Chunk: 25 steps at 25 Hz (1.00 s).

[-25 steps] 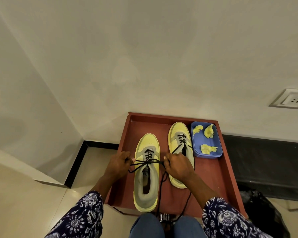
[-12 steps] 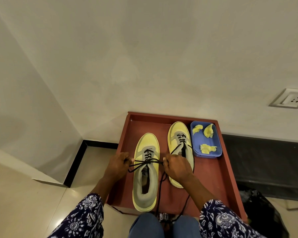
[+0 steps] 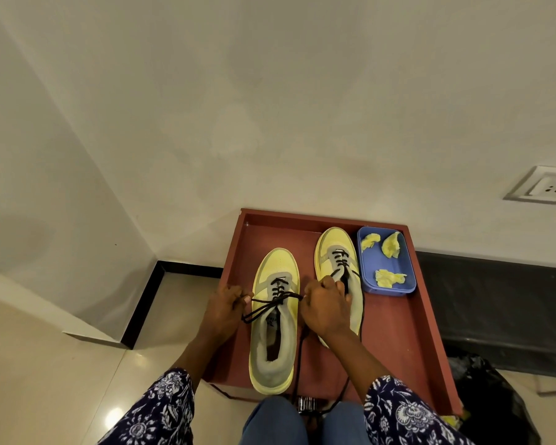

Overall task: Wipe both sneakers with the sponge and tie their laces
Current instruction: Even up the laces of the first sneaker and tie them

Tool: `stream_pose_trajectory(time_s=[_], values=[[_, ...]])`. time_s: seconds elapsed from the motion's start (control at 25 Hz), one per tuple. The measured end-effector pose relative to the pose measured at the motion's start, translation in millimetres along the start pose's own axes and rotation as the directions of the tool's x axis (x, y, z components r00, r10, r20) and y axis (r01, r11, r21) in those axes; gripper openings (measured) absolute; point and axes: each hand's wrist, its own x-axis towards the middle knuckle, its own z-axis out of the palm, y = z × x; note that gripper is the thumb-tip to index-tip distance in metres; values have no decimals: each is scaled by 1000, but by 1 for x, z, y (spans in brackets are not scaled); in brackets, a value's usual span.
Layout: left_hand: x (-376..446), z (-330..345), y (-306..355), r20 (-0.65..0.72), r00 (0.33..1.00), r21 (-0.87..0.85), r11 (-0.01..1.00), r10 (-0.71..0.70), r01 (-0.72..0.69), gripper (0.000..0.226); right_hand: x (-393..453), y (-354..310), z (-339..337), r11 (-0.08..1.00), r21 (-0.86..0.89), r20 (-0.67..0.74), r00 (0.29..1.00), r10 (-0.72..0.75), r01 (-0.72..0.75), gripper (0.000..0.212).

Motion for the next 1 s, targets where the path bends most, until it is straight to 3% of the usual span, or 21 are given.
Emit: stream_pose_trajectory(time_s=[0.16, 0.28, 0.4, 0.68, 1.0], values=[[-9, 6, 10, -131, 986, -45, 993, 101, -108, 40, 2, -2, 2, 981, 140, -48, 990, -129, 134, 33], [-16, 14, 19, -102, 957, 31, 962, 273, -272, 36, -2, -6, 3, 920, 265, -8, 955, -297, 288, 38], [-18, 19, 19, -81, 944, 51, 947, 319, -316, 33, -5, -10, 4, 888, 248, 84, 905, -418, 387, 43], [-16, 19, 17, -49, 948, 102, 945, 316, -310, 27, -2, -11, 11, 928, 182, 196, 913, -358, 325, 41], [-24, 25, 19, -107, 944, 183, 939, 313, -291, 19, -13, -7, 30, 963, 139, 165, 954, -250, 229, 43]])
